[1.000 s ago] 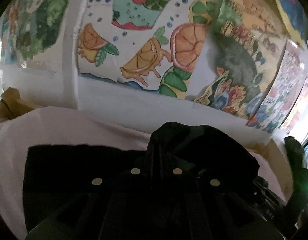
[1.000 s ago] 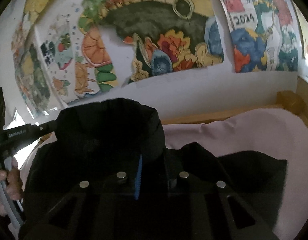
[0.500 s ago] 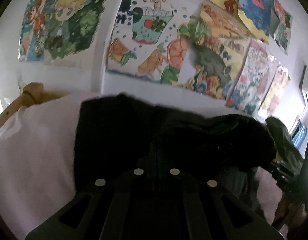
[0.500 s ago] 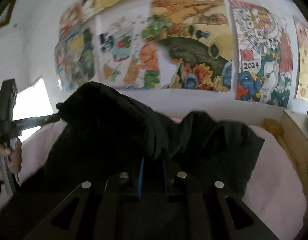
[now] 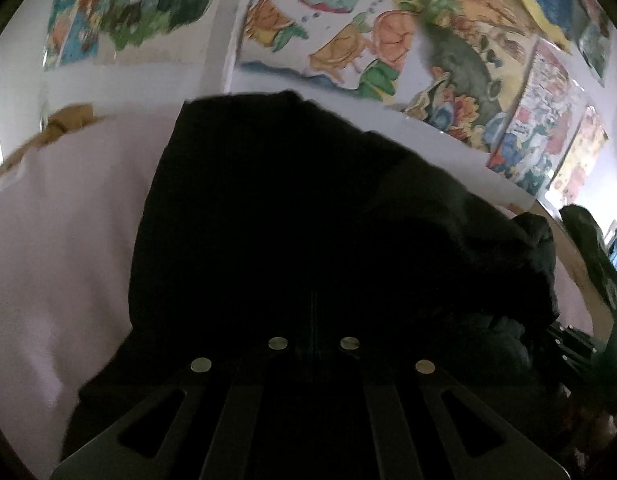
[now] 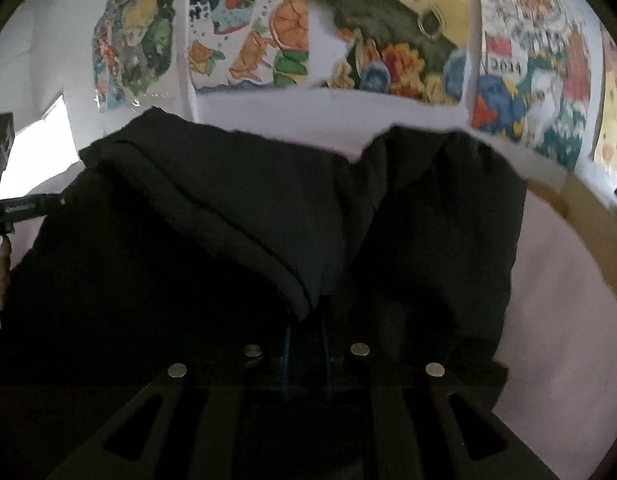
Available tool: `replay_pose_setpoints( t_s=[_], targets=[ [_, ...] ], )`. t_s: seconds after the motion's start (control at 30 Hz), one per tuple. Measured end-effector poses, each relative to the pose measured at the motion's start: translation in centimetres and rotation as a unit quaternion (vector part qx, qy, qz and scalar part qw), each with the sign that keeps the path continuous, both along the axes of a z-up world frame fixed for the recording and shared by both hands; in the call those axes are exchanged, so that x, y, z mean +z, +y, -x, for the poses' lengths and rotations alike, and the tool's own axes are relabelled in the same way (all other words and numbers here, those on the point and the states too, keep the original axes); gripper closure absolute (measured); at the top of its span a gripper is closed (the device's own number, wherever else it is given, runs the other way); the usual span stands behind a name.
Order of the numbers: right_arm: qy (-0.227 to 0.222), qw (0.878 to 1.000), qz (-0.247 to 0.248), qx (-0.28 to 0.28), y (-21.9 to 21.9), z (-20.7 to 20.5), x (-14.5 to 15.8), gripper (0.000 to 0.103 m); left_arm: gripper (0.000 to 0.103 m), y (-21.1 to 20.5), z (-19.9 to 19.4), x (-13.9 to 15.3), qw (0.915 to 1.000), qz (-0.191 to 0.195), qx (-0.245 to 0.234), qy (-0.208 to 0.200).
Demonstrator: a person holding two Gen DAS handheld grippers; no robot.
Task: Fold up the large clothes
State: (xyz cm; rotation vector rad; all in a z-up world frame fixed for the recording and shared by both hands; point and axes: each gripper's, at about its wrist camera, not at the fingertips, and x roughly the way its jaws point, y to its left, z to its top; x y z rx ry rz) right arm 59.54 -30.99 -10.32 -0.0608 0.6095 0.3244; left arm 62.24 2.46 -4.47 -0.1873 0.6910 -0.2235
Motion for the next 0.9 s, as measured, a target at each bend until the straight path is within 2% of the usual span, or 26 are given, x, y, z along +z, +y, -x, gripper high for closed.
replay_pose_setpoints(
  t_s=[0.2, 0.27, 0.3, 0.33, 0.37, 0.4, 0.43, 0.47, 0.53, 0.63, 0.73, 0.77, 0.8, 0.9],
  targets=[
    [-0.003, 0.999, -0.052, -0.01, -2.5, 0.7, 2.3, 0.091, 0.103, 0.7, 2.7, 1.8, 0.999, -0.013, -0.01, -0.042],
    [-0.022, 0.997, -0.072, -0.025, -3.8, 1.4, 4.0, 0.087, 0.101, 1.0, 3.6, 2.7, 0.9985, -0.017, -0.008, -0.052],
    [-0.031, 0.996, -0.082, -0.03, -4.1, 1.5, 4.7, 0.082, 0.099, 1.0, 3.8, 3.4, 0.9979, -0.02, -0.007, -0.061],
    [-0.047, 0.994, -0.094, -0.039, -4.7, 1.5, 5.9, 0.075, 0.093, 0.8, 3.8, 3.9, 0.9972, -0.024, -0.007, -0.07],
    [-0.057, 0.992, -0.1, -0.044, -4.8, 1.2, 6.8, 0.073, 0.082, 0.5, 3.6, 5.0, 0.9956, -0.03, -0.005, -0.088],
    [-0.071, 0.991, -0.106, -0.049, -4.8, 0.4, 8.2, 0.073, 0.075, 0.1, 3.4, 6.0, 0.9942, -0.03, -0.004, -0.104],
    [-0.074, 0.989, -0.112, -0.053, -4.6, -0.5, 9.1, 0.073, 0.063, -0.4, 2.9, 7.4, 0.9922, -0.019, -0.004, -0.123],
    [-0.07, 0.989, -0.123, -0.053, -4.2, -1.7, 9.7, 0.073, 0.056, -0.8, 2.6, 8.1, 0.9908, -0.01, -0.005, -0.135],
    [-0.054, 0.988, -0.14, -0.043, -3.1, -4.6, 10.5, 0.073, 0.052, -2.4, 0.7, 10.3, 0.9881, 0.015, -0.014, -0.153],
    [-0.031, 0.992, -0.125, -0.018, -0.5, -7.6, 9.8, 0.073, 0.051, -5.1, -3.5, 10.8, 0.9918, 0.033, -0.033, -0.119],
    [-0.006, 0.995, -0.095, 0.004, 1.4, -8.4, 7.7, 0.073, 0.052, -6.9, -7.6, 8.9, 0.9966, 0.038, -0.053, -0.05],
    [-0.006, 0.997, -0.075, 0.008, 1.7, -8.2, 6.9, 0.073, 0.052, -7.5, -8.8, 7.4, 0.9977, 0.026, -0.059, -0.02],
    [-0.006, 0.998, -0.06, 0.011, 1.9, -8.0, 6.4, 0.074, 0.053, -7.6, -9.1, 6.5, 0.9979, 0.014, -0.062, -0.01],
    [-0.017, 0.999, 0.012, 0.025, 2.3, -6.6, 4.4, 0.074, 0.053, -7.5, -8.9, 3.1, 0.996, -0.053, -0.07, -0.016]
  ],
)
